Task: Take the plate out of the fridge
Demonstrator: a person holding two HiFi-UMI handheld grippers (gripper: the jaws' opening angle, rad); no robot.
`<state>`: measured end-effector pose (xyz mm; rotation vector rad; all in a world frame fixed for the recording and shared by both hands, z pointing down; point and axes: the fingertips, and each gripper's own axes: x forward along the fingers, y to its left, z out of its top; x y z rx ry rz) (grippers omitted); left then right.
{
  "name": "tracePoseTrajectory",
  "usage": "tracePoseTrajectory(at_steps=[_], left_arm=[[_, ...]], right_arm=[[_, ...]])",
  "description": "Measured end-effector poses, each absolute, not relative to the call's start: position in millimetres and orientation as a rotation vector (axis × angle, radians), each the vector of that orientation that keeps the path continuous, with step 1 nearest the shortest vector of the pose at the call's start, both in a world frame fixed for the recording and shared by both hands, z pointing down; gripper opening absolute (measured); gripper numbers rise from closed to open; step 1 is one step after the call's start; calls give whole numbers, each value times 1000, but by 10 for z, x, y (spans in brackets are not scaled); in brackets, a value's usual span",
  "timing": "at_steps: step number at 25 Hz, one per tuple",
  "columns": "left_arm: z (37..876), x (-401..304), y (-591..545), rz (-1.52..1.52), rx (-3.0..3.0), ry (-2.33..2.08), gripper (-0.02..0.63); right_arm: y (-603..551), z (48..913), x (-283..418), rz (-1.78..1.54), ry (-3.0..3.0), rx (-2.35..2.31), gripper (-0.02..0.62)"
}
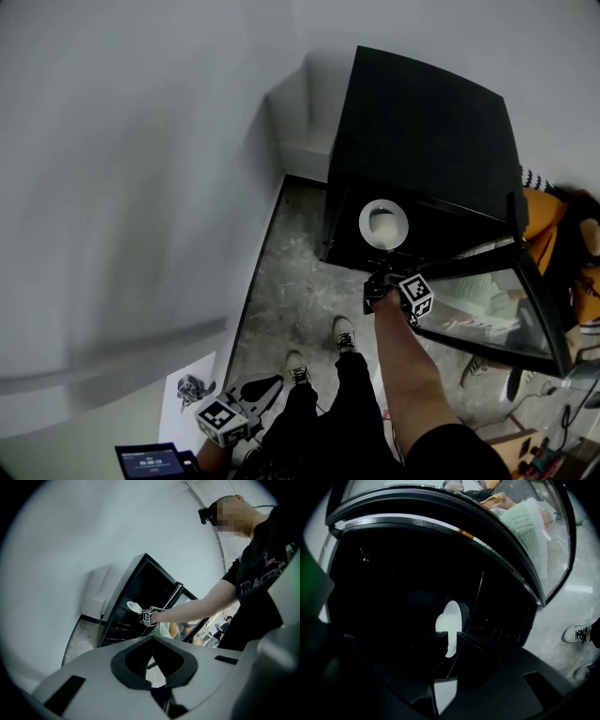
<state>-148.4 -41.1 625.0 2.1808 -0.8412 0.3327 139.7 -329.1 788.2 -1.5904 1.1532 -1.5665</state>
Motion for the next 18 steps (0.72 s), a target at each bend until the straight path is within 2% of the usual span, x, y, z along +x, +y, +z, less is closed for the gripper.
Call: tracePoseTrajectory(at_steps=[18], left_arm=[[6358, -1504, -447, 333, 2144, -818, 5]], right_arm=[[-3371, 8028, 1368, -1588, 1029, -1568, 40]])
